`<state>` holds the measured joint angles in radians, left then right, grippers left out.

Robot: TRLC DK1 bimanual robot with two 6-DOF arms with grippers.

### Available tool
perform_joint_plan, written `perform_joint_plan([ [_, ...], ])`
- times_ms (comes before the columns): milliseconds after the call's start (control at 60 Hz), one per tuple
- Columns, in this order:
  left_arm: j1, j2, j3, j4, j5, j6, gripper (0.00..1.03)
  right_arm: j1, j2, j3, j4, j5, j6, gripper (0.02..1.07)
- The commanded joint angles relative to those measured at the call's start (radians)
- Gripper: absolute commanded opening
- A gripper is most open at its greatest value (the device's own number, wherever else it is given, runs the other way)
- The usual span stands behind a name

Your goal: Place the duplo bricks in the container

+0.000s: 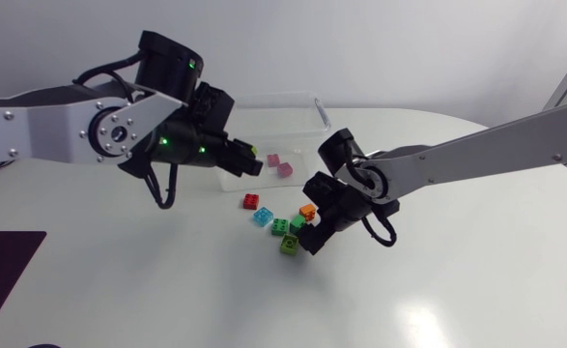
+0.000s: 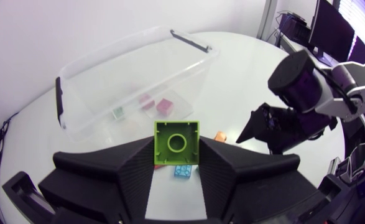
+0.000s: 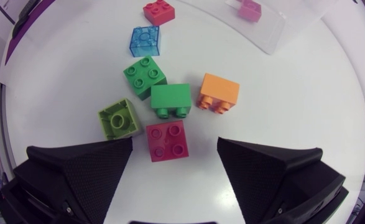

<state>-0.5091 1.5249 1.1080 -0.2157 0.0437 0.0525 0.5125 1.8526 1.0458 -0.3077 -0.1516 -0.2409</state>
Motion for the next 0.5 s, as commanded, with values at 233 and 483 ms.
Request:
perform_joint_plan([
  [233, 0.055, 0.05, 0.116, 0.096, -0.01, -0.033, 0.32, 0.014, 0.082, 0.048, -0.025, 0.026, -0.034, 0.82],
  [483, 0.087, 0.176, 0.204, 0.156, -0.027, -0.042, 0.32, 0.017, 0.094, 0.048, -0.024, 0.038, -0.031, 0.36],
])
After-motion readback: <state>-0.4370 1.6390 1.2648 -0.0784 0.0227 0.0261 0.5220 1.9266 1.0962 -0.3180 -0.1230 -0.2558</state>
